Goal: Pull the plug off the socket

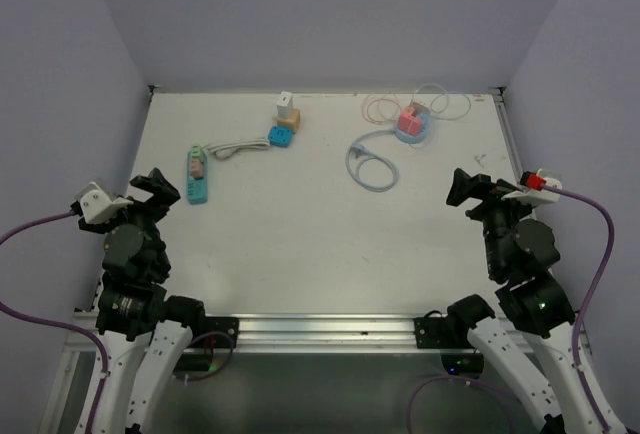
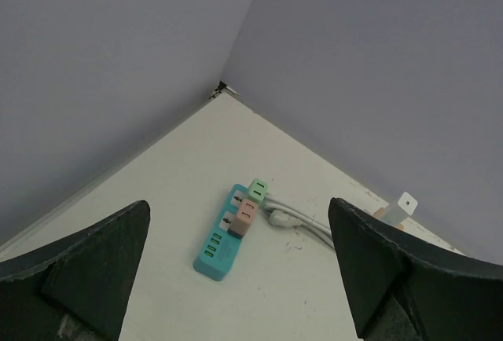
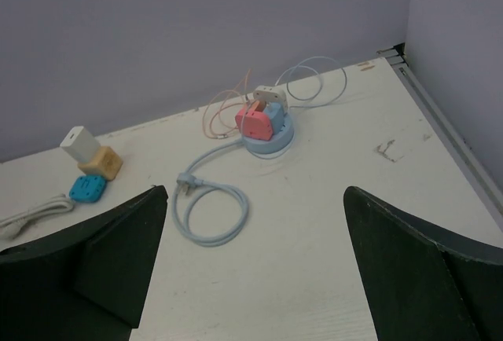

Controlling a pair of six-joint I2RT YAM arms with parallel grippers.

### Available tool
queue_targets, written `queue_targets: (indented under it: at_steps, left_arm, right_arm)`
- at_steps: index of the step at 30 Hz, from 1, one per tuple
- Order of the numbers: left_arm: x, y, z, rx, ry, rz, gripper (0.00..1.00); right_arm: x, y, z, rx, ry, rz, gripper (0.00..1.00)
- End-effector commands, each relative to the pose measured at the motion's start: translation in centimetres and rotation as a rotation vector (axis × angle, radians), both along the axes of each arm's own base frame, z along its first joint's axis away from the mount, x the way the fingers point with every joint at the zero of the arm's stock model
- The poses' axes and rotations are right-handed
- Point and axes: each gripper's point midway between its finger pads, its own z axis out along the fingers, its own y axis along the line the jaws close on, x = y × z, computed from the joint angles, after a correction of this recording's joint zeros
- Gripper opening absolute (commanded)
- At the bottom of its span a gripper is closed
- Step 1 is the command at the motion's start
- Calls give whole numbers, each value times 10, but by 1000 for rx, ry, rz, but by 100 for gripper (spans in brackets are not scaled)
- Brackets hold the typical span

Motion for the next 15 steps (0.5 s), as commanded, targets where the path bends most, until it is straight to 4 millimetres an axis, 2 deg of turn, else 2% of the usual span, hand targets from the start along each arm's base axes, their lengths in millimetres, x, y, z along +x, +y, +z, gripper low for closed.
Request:
queue_targets:
  at_steps: [1,9,15]
  left_arm:
    - [3,1,11,-25,-51,14,100]
    - [19,-9,2,4,3,-34,100]
    - [54,-29,-28,50,170,-131,100]
  right_arm:
    - [-1,3,11,4,-46,18,99]
    - [6,16,6,-8,-12,77,99]
    - [12,25,2,-25,41,112,99]
